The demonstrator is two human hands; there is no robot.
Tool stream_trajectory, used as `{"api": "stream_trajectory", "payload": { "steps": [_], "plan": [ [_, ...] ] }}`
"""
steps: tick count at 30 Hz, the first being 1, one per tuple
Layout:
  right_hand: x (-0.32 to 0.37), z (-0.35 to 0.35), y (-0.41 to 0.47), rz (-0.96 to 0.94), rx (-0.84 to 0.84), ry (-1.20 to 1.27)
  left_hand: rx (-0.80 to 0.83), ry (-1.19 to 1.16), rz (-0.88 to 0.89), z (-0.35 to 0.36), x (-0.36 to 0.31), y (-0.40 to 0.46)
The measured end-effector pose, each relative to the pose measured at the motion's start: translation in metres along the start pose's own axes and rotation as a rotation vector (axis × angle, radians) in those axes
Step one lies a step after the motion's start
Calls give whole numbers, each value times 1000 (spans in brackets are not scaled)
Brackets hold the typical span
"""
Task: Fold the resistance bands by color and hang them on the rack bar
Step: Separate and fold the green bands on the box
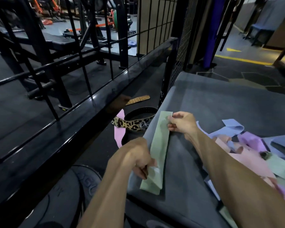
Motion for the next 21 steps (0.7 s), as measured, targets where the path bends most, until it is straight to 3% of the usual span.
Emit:
{"api": "stream_trajectory", "payload": {
  "steps": [13, 21],
  "plan": [
    [-9, -3, 5, -50, -76, -330, -26, 194, -61, 0, 6, 22],
    [-4, -5, 0, -84, -72, -454, -181, 413, 10, -17, 1, 11]
  ]
}}
Point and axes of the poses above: each hand's wrist, its own y-axis towards the middle knuckle, its own z-axis out of the palm, x = y × z, the point moved 5 cm from there along y, towards the middle knuckle, and after that the axes turned 6 degrees about -z, right-handed, at the moved point
